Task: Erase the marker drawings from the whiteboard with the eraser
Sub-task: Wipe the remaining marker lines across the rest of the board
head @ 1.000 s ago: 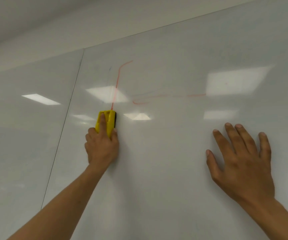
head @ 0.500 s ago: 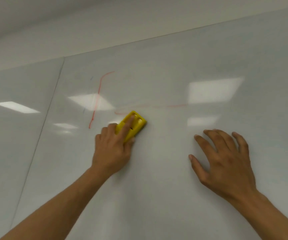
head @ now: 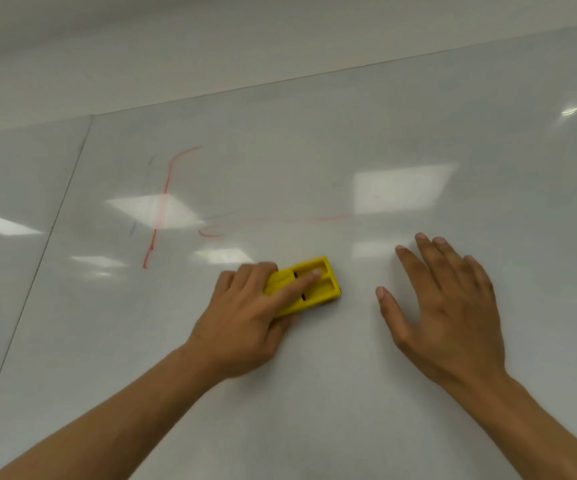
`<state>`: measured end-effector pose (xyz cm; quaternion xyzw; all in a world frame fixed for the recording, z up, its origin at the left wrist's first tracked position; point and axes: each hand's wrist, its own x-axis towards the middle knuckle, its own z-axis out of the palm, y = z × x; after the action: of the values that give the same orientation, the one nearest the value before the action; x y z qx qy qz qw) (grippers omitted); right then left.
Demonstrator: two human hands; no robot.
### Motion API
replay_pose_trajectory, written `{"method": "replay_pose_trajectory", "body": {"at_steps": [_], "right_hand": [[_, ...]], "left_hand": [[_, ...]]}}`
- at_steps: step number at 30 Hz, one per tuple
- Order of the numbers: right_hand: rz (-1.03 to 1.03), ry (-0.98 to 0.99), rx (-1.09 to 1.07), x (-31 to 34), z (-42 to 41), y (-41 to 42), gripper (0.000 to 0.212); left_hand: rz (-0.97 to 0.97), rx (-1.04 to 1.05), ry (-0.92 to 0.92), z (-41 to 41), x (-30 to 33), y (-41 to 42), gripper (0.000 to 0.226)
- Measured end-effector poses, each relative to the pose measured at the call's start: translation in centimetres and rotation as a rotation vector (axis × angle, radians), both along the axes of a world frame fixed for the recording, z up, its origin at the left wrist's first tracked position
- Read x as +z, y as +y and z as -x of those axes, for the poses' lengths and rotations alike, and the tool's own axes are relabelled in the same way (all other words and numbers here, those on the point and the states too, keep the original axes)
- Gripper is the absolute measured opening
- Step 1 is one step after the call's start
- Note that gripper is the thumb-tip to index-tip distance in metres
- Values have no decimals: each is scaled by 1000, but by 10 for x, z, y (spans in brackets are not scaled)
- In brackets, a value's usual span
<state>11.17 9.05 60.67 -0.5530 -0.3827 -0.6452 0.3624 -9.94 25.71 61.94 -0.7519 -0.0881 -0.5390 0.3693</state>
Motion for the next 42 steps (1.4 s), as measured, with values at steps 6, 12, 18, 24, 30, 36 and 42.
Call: {"method": "replay_pose_trajectory", "body": {"at_steps": [6, 12, 18, 24, 30, 36, 42], "right_hand": [[65, 34, -94, 8, -12, -8, 68], [16, 3, -95, 9, -14, -5, 66], [11, -3, -106, 8, -16, -4, 65], [16, 0, -95, 8, -15, -5, 64], [4, 5, -61, 8, -13, -6, 66], [-10, 30, -50, 21, -20, -23, 66], [40, 96, -111, 31, -37, -40, 71]], "left_hand": [[216, -40, -305, -14, 63, -1, 56], [-38, -31, 16, -22, 28, -14, 58], [-50, -28, -65, -27, 58, -16, 60], [189, -29, -312, -48, 117, -25, 58], [-57, -64, -71, -61, 75, -39, 59], [-26, -11, -166, -56, 113, -32, 60], [139, -35, -281, -77, 132, -53, 58]]}}
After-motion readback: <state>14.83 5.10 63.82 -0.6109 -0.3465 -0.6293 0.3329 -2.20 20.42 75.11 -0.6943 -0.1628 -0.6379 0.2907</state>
